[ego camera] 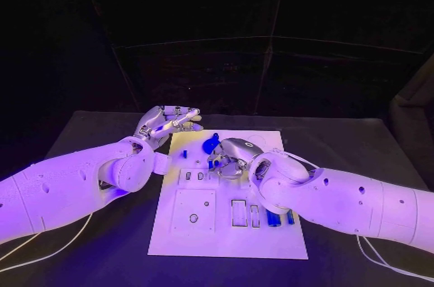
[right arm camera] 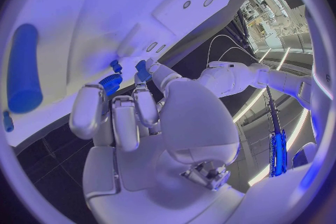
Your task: Assemble the parts on the task board
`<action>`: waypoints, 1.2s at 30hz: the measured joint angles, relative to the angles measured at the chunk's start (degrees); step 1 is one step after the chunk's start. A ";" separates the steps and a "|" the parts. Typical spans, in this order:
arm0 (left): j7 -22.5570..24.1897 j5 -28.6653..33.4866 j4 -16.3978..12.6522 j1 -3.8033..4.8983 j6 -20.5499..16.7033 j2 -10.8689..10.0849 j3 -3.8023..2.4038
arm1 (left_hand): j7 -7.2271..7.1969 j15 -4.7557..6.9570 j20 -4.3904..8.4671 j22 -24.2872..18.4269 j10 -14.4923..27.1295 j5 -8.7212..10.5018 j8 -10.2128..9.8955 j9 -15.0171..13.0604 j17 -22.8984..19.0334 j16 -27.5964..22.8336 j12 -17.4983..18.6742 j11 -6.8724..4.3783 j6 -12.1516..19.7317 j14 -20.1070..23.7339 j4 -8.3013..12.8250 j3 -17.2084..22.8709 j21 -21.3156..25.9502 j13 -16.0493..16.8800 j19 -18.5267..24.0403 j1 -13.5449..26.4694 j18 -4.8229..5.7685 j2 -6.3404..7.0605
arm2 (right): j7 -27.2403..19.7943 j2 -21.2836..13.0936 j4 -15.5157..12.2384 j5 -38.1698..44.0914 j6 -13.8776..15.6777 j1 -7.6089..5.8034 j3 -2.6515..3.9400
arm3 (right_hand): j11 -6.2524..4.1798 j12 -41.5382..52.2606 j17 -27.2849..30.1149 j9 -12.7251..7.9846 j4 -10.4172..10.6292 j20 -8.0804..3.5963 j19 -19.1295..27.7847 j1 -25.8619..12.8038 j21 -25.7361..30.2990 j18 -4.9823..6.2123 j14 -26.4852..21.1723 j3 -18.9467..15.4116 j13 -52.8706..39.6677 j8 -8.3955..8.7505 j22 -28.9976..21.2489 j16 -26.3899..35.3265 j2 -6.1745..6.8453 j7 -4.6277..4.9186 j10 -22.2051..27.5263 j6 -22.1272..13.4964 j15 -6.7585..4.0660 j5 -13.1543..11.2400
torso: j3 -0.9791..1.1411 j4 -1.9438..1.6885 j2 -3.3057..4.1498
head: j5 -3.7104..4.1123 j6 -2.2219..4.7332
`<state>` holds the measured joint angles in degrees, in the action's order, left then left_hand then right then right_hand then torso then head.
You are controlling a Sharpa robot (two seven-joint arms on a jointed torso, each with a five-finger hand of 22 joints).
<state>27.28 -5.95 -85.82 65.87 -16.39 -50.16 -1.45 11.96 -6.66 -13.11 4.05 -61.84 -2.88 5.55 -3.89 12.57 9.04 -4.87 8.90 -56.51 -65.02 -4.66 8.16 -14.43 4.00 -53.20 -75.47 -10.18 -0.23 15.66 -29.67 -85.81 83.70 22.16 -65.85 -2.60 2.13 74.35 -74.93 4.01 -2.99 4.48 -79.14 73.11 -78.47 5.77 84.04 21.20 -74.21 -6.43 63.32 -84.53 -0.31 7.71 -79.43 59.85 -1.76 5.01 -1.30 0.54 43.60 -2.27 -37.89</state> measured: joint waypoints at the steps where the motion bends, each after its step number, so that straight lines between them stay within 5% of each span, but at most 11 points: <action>1: 0.00 0.00 0.05 0.00 -0.02 0.04 0.00 | 0.00 0.00 0.00 0.00 0.00 0.00 0.00 0.00 0.00 0.00 0.00 0.00 0.00 0.00 0.00 0.00 0.00 0.00 0.00 0.00 0.00 0.00 | 0.15 0.25 0.13 0.37 0.01 0.16 -0.03 | 0.00 -0.03 0.00 0.00 0.00 0.00 0.00 0.00 0.00 0.00 0.00 0.09 0.02 0.00 0.00 0.00 0.00 0.00 0.00 0.00 0.00 0.00 | 0.01 0.03 0.00 | -0.02 0.03; 14: 0.00 0.01 0.57 0.02 -0.07 0.49 0.00 | 0.00 0.00 0.00 0.00 0.00 0.00 0.00 0.00 0.04 0.00 0.00 0.00 0.00 0.00 0.00 0.00 0.00 0.00 0.00 0.00 0.00 0.00 | 0.82 2.54 1.72 3.77 -0.05 1.10 -0.08 | 0.01 -0.03 0.01 -0.01 0.00 -0.01 -0.01 -0.15 0.00 0.00 0.00 0.09 0.01 0.04 0.00 0.00 0.16 0.01 0.00 0.02 0.00 -0.03 | 0.01 -0.01 0.00 | 0.25 -0.30; 36: -0.05 0.01 0.79 0.02 -0.06 0.60 0.00 | 0.00 0.00 0.00 0.00 -0.20 0.00 0.00 0.00 0.03 -0.23 0.00 0.20 0.00 0.00 0.16 0.16 0.00 0.00 0.00 0.00 0.00 0.00 | 0.61 2.71 1.89 5.64 -2.51 1.67 0.04 | 0.23 -0.03 0.01 -0.03 -0.10 -0.20 -0.21 -2.26 0.00 0.00 0.00 -0.01 0.00 0.50 -0.04 0.00 2.28 -0.39 0.22 1.05 0.01 0.63 | -0.03 -0.05 -0.03 | -0.21 -1.19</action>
<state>27.23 -5.93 -85.02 65.89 -16.45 -49.56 -1.44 11.96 -6.66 -13.11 4.06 -62.04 -2.88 5.56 -3.89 12.60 8.81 -4.87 9.11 -56.51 -65.02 -4.50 8.32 -14.43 4.00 -53.20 -75.46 -10.18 -0.23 16.26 -26.96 -83.91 89.34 19.65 -64.18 -2.56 2.36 74.32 -74.91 3.98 -3.09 4.28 -79.35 70.84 -78.47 5.78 84.04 21.19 -74.21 -5.92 63.29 -84.53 1.97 7.32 -79.21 60.91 -1.75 5.64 -1.33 0.48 43.57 -2.48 -39.08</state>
